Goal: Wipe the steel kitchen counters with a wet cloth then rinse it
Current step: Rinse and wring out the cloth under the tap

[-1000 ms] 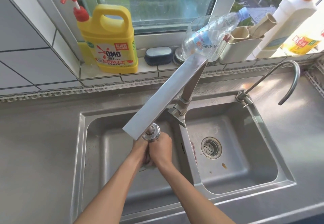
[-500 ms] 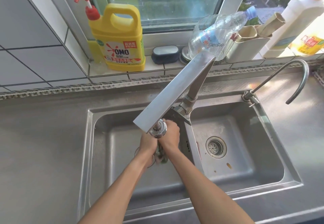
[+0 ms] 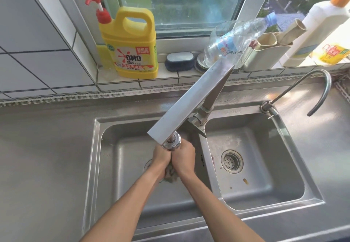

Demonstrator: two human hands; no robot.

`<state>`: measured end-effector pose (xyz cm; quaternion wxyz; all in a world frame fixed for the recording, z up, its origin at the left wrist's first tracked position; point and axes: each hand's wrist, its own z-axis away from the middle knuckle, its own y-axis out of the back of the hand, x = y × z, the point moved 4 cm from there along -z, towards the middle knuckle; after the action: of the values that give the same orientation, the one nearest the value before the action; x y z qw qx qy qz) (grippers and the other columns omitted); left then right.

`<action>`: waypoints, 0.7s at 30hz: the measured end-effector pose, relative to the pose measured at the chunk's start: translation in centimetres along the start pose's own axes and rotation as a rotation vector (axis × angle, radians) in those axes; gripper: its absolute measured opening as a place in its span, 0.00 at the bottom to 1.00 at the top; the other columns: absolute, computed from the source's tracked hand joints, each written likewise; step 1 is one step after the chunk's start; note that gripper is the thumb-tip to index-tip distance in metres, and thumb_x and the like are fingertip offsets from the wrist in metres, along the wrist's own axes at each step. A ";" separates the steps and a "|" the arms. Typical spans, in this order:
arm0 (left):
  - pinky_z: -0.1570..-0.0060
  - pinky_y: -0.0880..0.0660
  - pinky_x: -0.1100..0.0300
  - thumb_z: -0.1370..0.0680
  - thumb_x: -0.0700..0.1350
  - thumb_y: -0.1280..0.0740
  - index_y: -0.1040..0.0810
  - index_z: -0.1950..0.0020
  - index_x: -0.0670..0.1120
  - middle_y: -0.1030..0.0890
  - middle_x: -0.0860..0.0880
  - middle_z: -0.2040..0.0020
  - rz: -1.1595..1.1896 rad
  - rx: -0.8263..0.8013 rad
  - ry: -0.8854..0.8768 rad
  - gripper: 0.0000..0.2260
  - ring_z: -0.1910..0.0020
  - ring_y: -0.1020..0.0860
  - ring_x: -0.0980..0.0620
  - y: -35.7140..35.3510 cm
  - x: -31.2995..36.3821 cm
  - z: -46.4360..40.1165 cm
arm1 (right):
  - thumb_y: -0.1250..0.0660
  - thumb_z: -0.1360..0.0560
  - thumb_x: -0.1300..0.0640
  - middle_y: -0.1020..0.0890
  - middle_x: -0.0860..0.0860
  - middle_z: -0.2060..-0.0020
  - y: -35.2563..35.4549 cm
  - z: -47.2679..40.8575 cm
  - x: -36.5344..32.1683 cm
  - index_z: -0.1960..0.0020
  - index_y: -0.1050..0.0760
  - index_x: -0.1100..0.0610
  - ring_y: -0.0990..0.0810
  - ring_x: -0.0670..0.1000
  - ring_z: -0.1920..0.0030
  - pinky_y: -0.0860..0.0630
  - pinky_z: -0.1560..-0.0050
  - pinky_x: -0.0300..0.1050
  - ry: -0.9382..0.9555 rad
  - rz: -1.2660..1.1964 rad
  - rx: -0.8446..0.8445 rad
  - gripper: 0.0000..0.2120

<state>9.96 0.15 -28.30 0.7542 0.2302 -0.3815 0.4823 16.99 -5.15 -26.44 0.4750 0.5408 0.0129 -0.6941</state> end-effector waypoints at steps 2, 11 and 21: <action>0.67 0.37 0.57 0.31 0.48 0.35 0.35 0.67 0.52 0.33 0.49 0.68 0.108 0.004 0.030 0.09 0.68 0.34 0.51 0.3 0.4 -0.3 | 0.41 0.32 0.51 0.25 0.50 0.71 -0.5 1.3 -0.4 0.70 0.34 0.54 0.28 0.57 0.66 0.30 0.65 0.49 0.044 0.018 -0.040 0.11; 0.73 0.35 0.63 0.25 0.42 0.34 0.29 0.76 0.50 0.28 0.53 0.74 0.071 0.043 0.050 0.18 0.75 0.31 0.54 1.2 0.5 -0.7 | 0.38 0.30 0.54 0.21 0.50 0.70 -0.7 0.7 -1.3 0.70 0.31 0.52 0.24 0.57 0.66 0.25 0.65 0.52 0.034 0.012 -0.018 0.11; 0.67 0.31 0.59 0.23 0.41 0.34 0.28 0.73 0.50 0.24 0.55 0.72 -0.084 0.014 -0.004 0.18 0.70 0.28 0.56 1.2 -0.1 -0.5 | 0.34 0.28 0.58 0.25 0.49 0.73 -0.6 0.3 0.0 0.70 0.33 0.56 0.31 0.52 0.69 0.31 0.67 0.48 0.018 -0.011 -0.024 0.14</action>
<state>9.02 0.90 -28.71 0.7714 0.2523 -0.3695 0.4525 16.34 -4.93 -26.60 0.4776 0.5412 0.0285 -0.6916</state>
